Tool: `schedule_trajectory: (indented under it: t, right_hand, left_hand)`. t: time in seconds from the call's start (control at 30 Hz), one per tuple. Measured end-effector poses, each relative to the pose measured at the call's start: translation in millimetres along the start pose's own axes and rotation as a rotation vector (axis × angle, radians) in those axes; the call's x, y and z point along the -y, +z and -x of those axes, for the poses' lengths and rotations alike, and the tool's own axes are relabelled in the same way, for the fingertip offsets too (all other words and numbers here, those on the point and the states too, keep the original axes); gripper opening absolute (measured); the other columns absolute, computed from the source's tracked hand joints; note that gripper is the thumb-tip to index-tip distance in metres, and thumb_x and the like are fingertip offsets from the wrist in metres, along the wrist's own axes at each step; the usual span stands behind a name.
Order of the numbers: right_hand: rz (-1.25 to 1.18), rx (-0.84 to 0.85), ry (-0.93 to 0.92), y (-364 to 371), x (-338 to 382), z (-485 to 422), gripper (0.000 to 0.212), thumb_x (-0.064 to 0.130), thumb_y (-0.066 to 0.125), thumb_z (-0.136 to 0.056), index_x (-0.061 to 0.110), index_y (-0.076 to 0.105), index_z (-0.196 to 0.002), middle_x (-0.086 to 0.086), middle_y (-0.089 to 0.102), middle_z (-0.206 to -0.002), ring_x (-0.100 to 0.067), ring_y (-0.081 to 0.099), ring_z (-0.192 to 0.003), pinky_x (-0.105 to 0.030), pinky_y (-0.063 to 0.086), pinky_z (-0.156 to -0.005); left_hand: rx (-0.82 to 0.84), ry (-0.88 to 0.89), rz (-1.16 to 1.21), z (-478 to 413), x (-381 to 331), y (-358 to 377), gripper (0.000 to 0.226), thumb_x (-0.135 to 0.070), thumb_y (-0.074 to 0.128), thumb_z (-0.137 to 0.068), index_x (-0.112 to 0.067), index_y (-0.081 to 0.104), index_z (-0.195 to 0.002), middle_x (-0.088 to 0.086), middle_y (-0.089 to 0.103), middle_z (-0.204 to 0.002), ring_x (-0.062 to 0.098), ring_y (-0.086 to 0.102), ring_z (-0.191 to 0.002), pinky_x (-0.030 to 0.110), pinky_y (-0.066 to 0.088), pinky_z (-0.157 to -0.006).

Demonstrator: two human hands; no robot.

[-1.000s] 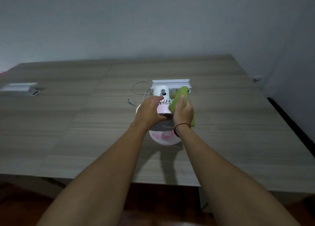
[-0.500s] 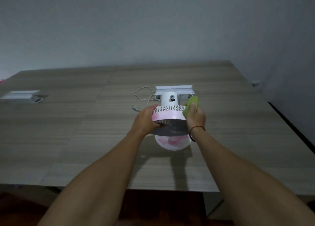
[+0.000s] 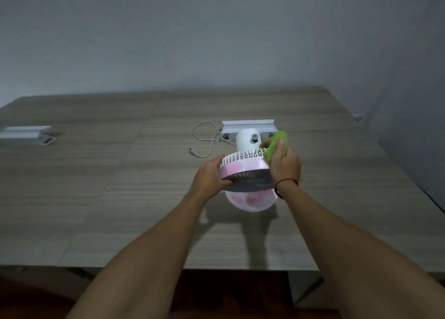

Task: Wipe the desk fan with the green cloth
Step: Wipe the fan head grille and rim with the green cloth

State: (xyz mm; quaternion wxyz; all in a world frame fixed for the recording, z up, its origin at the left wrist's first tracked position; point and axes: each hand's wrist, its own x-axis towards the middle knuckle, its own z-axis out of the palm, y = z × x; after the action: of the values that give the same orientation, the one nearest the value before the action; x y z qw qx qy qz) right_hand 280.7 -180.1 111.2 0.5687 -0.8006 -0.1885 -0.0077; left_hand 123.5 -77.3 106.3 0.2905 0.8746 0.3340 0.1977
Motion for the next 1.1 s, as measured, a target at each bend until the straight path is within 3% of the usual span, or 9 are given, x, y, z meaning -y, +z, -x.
schedule_trajectory:
  t: [0.13, 0.3, 0.43, 0.6, 0.67, 0.77, 0.83, 0.97, 1.1]
  right_hand:
    - [0.009, -0.044, 0.084, 2, 1, 4, 0.05, 0.038, 0.03, -0.099, 0.002, 0.064, -0.108, -0.024, 0.066, -0.108, -0.039, 0.061, -0.1, -0.038, 0.046, -0.083]
    - [0.301, 0.036, -0.346, 22, 13, 31, 0.051, 0.039, 0.033, -0.095, 0.007, 0.062, -0.121, -0.016, 0.064, -0.127, -0.034, 0.051, -0.127, -0.048, 0.034, -0.11]
    - [0.526, 0.062, -0.6, 45, 22, 47, 0.043, 0.037, 0.041, -0.091, 0.012, 0.07, -0.111, -0.005, 0.072, -0.117, -0.028, 0.06, -0.12, -0.047, 0.039, -0.108]
    - [0.523, 0.118, -0.541, 35, 19, 41, 0.058, 0.04, 0.02, -0.094, 0.01, 0.06, -0.125, -0.01, 0.061, -0.133, -0.026, 0.049, -0.133, -0.045, 0.025, -0.116]
    - [0.462, 0.076, -0.432, 26, 15, 30, 0.063, 0.042, 0.015, -0.093, 0.009, 0.059, -0.124, -0.012, 0.062, -0.13, -0.026, 0.05, -0.13, -0.043, 0.029, -0.115]
    - [0.249, -0.022, -0.187, 12, 2, 17, 0.054, 0.04, 0.022, -0.096, 0.006, 0.062, -0.109, -0.015, 0.067, -0.109, -0.032, 0.06, -0.106, -0.04, 0.045, -0.092]
    - [0.158, -0.036, -0.109, 6, -1, 16, 0.048, 0.037, 0.027, -0.097, 0.004, 0.062, -0.101, -0.018, 0.066, -0.102, -0.035, 0.06, -0.098, -0.037, 0.044, -0.081]
    - [0.331, 0.042, -0.292, 18, 10, 31, 0.051, 0.036, 0.03, -0.096, 0.006, 0.057, -0.126, -0.018, 0.055, -0.136, -0.033, 0.043, -0.134, -0.045, 0.027, -0.112]
    - [0.496, 0.161, -0.473, 34, 19, 52, 0.055, 0.042, 0.024, -0.096, 0.017, 0.05, -0.137, -0.002, 0.045, -0.149, -0.024, 0.027, -0.146, -0.049, 0.009, -0.119]
  left_hand:
    - [-0.003, 0.015, 0.018, 1, 7, 0, 0.07, -0.02, 0.074, -0.062, -0.019, 0.056, -0.13, 0.007, 0.069, -0.118, 0.026, 0.063, -0.107, 0.04, 0.053, -0.088]
    - [-0.01, 0.022, 0.022, -4, 15, 0, 0.072, -0.014, 0.075, -0.067, -0.017, 0.053, -0.135, 0.011, 0.068, -0.12, 0.027, 0.063, -0.11, 0.038, 0.052, -0.09]
    - [0.004, -0.004, 0.073, -6, 16, 4, 0.052, -0.019, 0.072, -0.072, -0.016, 0.058, -0.122, 0.01, 0.07, -0.102, 0.03, 0.065, -0.094, 0.037, 0.053, -0.081]
    - [0.03, 0.014, 0.084, -7, 16, 5, 0.05, -0.023, 0.072, -0.07, -0.018, 0.058, -0.117, 0.006, 0.07, -0.104, 0.026, 0.064, -0.091, 0.036, 0.054, -0.078]
    - [0.02, 0.035, 0.083, -8, 14, 7, 0.055, -0.018, 0.073, -0.068, -0.017, 0.057, -0.122, 0.008, 0.069, -0.109, 0.026, 0.064, -0.097, 0.034, 0.052, -0.081]
    - [0.023, 0.026, 0.092, -10, 17, 8, 0.059, -0.012, 0.074, -0.069, -0.017, 0.057, -0.125, 0.008, 0.069, -0.114, 0.026, 0.063, -0.102, 0.03, 0.049, -0.082]
    - [0.041, 0.004, 0.081, -11, 20, 9, 0.06, -0.013, 0.074, -0.069, -0.019, 0.056, -0.126, 0.008, 0.068, -0.116, 0.027, 0.062, -0.104, 0.033, 0.05, -0.085]
    - [0.045, -0.024, 0.069, -14, 19, 8, 0.063, -0.011, 0.075, -0.069, -0.018, 0.054, -0.128, 0.01, 0.067, -0.117, 0.028, 0.062, -0.104, 0.032, 0.048, -0.084]
    - [0.074, -0.059, 0.056, -14, 25, 7, 0.054, -0.015, 0.075, -0.068, -0.015, 0.058, -0.119, 0.009, 0.069, -0.106, 0.028, 0.064, -0.096, 0.035, 0.053, -0.081]
